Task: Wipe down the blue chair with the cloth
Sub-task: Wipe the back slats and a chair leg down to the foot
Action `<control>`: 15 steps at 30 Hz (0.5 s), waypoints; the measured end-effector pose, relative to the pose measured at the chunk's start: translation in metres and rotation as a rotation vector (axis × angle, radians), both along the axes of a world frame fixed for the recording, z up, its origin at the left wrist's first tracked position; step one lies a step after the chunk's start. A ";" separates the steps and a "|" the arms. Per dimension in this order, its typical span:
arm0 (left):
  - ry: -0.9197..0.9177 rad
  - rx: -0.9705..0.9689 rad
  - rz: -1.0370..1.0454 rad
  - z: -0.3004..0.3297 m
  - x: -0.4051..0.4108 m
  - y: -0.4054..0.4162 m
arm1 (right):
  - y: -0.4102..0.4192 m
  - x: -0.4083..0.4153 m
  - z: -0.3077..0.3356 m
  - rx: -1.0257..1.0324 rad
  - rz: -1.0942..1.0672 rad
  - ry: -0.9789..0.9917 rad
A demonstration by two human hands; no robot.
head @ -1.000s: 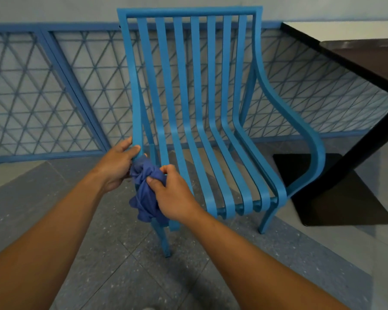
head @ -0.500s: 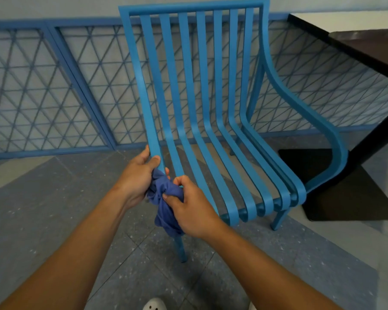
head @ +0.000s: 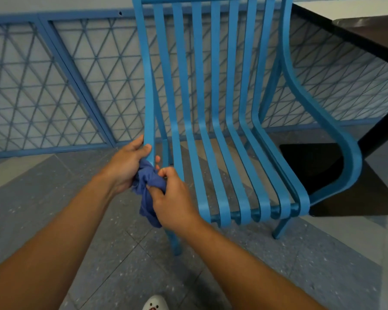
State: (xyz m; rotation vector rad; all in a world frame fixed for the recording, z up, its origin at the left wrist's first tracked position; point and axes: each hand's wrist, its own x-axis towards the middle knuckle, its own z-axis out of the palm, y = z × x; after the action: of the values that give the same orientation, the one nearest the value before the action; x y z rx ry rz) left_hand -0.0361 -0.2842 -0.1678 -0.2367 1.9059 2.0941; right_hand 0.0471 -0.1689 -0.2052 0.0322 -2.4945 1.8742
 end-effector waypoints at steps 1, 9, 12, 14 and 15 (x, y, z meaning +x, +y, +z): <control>0.001 -0.007 -0.008 0.002 -0.007 0.001 | -0.001 -0.008 0.000 0.002 0.001 -0.002; -0.020 -0.128 -0.076 0.005 -0.050 -0.029 | 0.011 -0.062 -0.001 0.026 -0.039 -0.049; -0.019 -0.167 -0.072 0.011 -0.045 -0.026 | 0.023 -0.058 0.000 0.125 0.066 -0.019; -0.006 -0.189 -0.029 0.011 -0.035 -0.023 | 0.029 -0.055 0.002 0.110 0.021 0.029; 0.009 -0.193 -0.017 0.009 -0.029 -0.024 | 0.032 -0.055 0.003 0.098 -0.001 0.041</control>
State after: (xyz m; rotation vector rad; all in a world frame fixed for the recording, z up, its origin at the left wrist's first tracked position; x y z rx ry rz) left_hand -0.0656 -0.3078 -0.1585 -0.2522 2.1087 1.9032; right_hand -0.0075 -0.1369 -0.2022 0.0711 -2.5559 1.7316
